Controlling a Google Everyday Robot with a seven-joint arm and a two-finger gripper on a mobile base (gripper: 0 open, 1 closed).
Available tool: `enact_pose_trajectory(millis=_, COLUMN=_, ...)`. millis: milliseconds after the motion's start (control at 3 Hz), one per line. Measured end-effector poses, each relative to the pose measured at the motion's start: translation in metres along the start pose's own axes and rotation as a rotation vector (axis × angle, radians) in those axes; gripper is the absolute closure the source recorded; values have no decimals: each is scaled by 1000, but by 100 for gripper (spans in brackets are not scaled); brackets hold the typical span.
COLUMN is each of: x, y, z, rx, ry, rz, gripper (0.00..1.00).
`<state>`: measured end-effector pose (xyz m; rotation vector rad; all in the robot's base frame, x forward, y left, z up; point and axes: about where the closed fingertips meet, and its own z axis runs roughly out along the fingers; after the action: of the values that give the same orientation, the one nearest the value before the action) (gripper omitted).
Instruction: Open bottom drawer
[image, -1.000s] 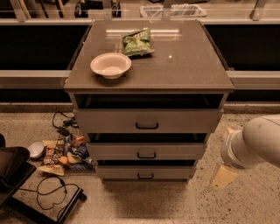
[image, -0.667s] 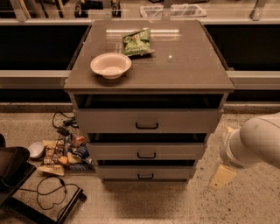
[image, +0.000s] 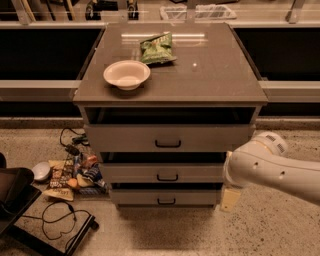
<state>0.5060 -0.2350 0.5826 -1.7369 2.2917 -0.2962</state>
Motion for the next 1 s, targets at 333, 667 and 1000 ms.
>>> enact_pose_trajectory(millis=333, x=9, y=13, z=75, rx=-29, ry=21, rz=-82, gripper=0)
enact_pose_trajectory(millis=667, x=23, y=29, z=112, rx=-53, ry=19, rz=-104, gripper=0)
enact_pose_trajectory(millis=1000, x=32, y=57, z=149, rx=-95, ry=-26, rz=-104, gripper=0)
